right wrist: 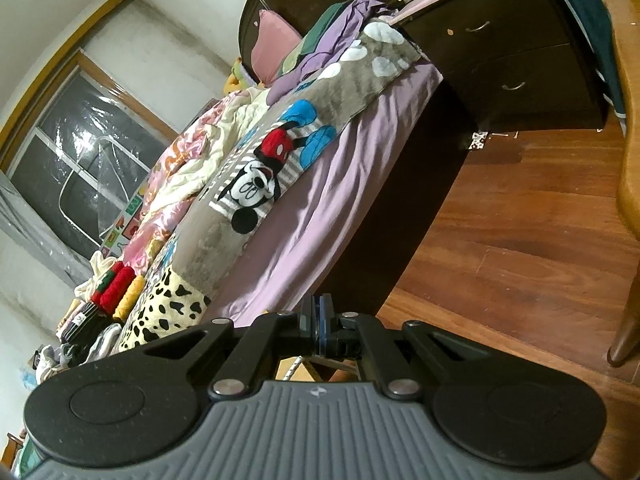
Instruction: Lace up shoes with both hands
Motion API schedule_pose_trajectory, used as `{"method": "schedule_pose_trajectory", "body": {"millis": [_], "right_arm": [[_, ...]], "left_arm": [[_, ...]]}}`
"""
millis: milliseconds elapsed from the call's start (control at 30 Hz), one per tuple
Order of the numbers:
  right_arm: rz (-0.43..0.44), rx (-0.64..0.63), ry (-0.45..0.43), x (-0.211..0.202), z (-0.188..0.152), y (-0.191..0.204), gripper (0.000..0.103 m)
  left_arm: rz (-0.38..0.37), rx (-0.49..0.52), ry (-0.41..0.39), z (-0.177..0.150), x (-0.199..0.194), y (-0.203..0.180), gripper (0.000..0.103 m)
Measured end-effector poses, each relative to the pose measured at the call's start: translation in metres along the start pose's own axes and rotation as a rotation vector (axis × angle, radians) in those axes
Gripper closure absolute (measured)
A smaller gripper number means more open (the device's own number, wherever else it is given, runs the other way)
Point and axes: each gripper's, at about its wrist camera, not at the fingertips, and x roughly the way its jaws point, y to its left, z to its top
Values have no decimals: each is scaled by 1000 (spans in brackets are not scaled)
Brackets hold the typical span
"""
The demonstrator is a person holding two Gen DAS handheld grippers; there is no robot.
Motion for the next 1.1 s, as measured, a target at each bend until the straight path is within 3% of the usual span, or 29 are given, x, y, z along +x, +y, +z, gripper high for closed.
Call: {"method": "schedule_pose_trajectory", "body": {"millis": [600, 1100], "right_arm": [[-29, 27, -48, -21, 13, -25, 99], [-92, 46, -150, -40, 21, -42, 99]], "left_arm": [[11, 47, 16, -3, 3, -6, 71], [16, 58, 18, -3, 4, -9, 71]]}}
